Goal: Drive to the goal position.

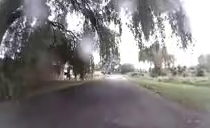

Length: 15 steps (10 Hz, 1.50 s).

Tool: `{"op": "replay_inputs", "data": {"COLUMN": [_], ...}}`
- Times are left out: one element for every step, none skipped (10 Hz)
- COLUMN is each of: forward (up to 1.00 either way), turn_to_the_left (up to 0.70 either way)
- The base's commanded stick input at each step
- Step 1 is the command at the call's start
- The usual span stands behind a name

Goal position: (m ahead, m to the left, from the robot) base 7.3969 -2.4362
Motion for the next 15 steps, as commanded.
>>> {"op": "replay_inputs", "data": {"forward": [0.85, 0.85, 0.85, 0.85, 0.85, 0.85, 0.85, 0.85, 0.85, 0.85, 0.85, 0.85, 0.85, 0.85, 0.85], "turn_to_the_left": [0.0, 0.0, 0.0, 0.0, 0.0, 0.0, 0.0, 0.0, 0.0, 0.0, 0.0, 0.0, 0.0, 0.0, 0.0]}}
